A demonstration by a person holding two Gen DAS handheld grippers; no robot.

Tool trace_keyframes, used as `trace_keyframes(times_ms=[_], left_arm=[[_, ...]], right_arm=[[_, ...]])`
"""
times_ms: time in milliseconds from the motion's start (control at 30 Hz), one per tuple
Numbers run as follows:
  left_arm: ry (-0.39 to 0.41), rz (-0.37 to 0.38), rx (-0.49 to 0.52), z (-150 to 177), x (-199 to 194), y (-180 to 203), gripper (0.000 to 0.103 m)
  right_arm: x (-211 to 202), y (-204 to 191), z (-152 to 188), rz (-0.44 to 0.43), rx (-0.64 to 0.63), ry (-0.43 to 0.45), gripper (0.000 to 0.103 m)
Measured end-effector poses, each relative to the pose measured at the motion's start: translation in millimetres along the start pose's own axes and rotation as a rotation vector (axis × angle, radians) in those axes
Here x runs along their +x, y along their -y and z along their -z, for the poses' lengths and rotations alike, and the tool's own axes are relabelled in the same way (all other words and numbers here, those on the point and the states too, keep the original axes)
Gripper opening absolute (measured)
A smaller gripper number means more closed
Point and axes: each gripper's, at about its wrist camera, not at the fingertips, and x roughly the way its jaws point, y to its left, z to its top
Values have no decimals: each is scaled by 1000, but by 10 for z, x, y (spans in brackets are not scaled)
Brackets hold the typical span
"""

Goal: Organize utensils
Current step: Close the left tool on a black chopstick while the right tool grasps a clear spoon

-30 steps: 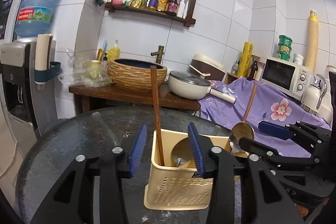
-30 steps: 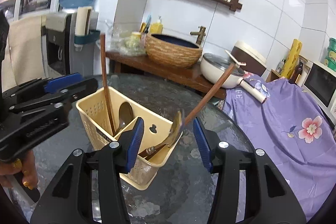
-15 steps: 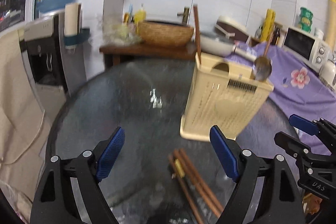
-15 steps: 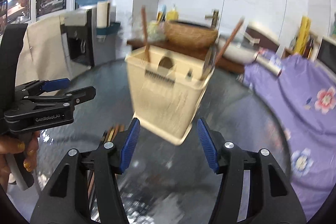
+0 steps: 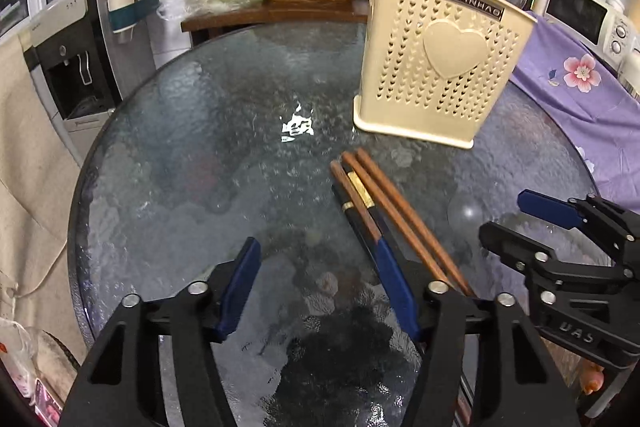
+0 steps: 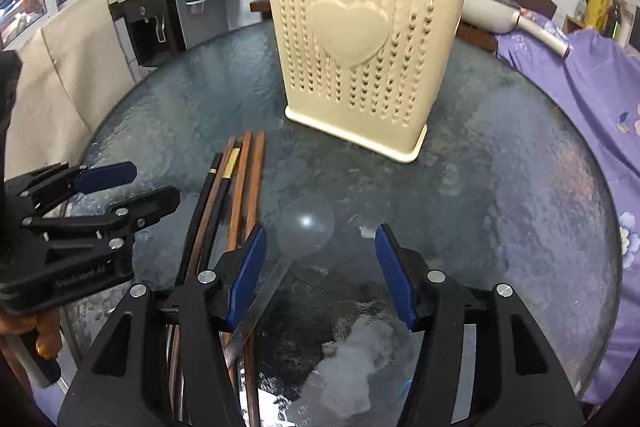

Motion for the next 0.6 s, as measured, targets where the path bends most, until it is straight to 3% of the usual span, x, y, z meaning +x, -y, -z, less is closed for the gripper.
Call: trace_keyframes(times_ms=[233, 600], left_arm=[[-49, 27, -6, 58, 122, -6, 50], [-47, 60, -23, -30, 158, 85, 47]], right_arm=[[193, -33, 14, 7, 10, -56, 57], [305, -96, -24, 33, 3, -61, 57]])
